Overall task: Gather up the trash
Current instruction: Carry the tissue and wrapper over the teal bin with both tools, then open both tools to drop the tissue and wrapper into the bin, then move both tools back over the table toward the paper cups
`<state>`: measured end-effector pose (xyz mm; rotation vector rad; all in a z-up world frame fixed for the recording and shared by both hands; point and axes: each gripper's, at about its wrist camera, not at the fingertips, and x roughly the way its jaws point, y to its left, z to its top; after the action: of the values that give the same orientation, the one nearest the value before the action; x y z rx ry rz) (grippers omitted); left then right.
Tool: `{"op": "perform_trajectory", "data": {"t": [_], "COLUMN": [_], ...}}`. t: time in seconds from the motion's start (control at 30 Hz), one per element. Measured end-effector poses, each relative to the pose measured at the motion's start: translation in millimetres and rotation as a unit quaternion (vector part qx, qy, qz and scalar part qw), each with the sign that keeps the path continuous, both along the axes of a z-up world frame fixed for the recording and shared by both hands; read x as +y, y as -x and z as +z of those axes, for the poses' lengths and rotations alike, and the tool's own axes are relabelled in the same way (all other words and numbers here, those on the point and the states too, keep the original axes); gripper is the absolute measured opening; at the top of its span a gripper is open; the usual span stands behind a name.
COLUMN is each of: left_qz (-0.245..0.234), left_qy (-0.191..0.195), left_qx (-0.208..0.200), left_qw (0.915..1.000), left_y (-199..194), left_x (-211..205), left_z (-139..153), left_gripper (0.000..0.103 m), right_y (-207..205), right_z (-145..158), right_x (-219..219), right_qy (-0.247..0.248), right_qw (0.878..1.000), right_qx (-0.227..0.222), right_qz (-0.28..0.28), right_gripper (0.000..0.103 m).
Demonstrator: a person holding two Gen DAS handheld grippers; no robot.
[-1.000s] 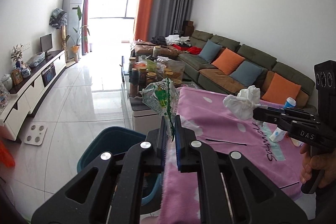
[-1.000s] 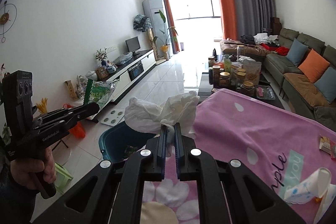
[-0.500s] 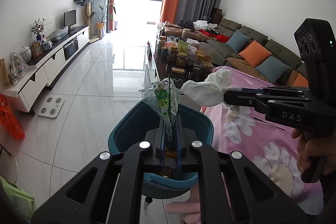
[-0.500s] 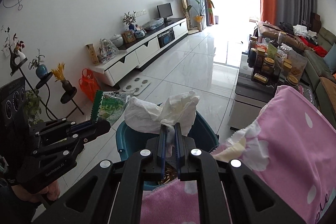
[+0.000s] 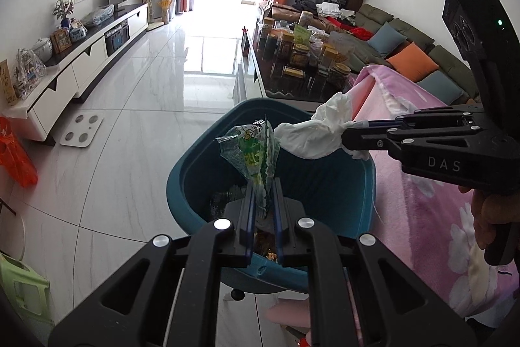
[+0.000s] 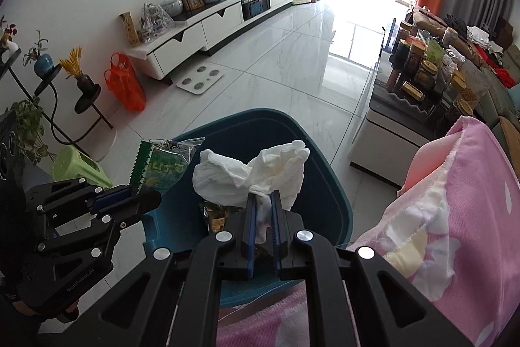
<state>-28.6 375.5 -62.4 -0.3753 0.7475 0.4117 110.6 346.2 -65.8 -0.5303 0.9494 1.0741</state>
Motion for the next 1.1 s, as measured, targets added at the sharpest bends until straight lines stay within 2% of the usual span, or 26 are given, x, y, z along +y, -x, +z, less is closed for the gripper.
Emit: {"op": "perform_trajectory", "data": {"t": [0.23, 0.37, 0.4, 0.43, 0.47, 0.57, 0.7, 0.77, 0.8, 0.87, 0.93, 0.97, 1.03, 1.1], "left_qz": [0.002, 0.0, -0.003, -0.005, -0.004, 0.001, 0.014, 0.02, 0.026, 0.039, 0.052, 0.057, 0.065, 0.066], "left_qy": [0.018, 0.022, 0.025, 0.024, 0.021, 0.014, 0.013, 0.008, 0.003, -0.007, -0.009, -0.01, -0.015, -0.02], "left_qx": [0.027, 0.037, 0.035, 0.035, 0.036, 0.031, 0.024, 0.021, 0.017, 0.013, 0.006, 0.001, -0.005, -0.007], "left_qw": [0.9995, 0.9991, 0.9991, 0.9991, 0.9991, 0.9994, 0.9995, 0.9996, 0.9995, 0.9991, 0.9986, 0.9983, 0.9978, 0.9976], "left_y": [-25, -40, -43, -45, -46, -50, -46, -43, -42, -34, -28, -26, -22, -17], "left_x": [7, 8, 8, 7, 6, 4, 10, 10, 11, 11, 13, 14, 13, 11], "left_z": [-37, -49, -51, -51, -51, -48, -42, -36, -33, -27, -19, -16, -8, 0], "left_gripper": [0.013, 0.017, 0.018, 0.023, 0.032, 0.049, 0.06, 0.078, 0.082, 0.092, 0.096, 0.097, 0.097, 0.097], "right_y": [-3, -7, -8, -10, -11, -13, -15, -17, -18, -17, -18, -19, -21, -22], "right_z": [-17, -23, -24, -24, -23, -21, -13, -8, -4, 3, 11, 14, 21, 27], "right_x": [14, 21, 22, 21, 21, 18, 11, 7, 5, 1, -6, -9, -16, -22], "right_qy": [0.044, 0.059, 0.057, 0.054, 0.053, 0.045, 0.027, 0.014, 0.01, -0.002, -0.015, -0.021, -0.033, -0.044], "right_qw": [0.999, 0.998, 0.998, 0.998, 0.999, 0.999, 1.0, 1.0, 1.0, 1.0, 0.999, 0.999, 0.998, 0.997], "right_qx": [0.004, 0.006, 0.007, 0.011, 0.011, 0.011, 0.004, 0.002, -0.002, -0.015, -0.024, -0.028, -0.037, -0.043], "right_qz": [0.007, 0.008, 0.008, 0.006, 0.003, 0.0, -0.006, -0.011, -0.013, -0.015, -0.023, -0.027, -0.035, -0.044], "right_gripper": [0.012, 0.012, 0.015, 0.025, 0.03, 0.032, 0.036, 0.044, 0.051, 0.056, 0.07, 0.073, 0.085, 0.09]}}
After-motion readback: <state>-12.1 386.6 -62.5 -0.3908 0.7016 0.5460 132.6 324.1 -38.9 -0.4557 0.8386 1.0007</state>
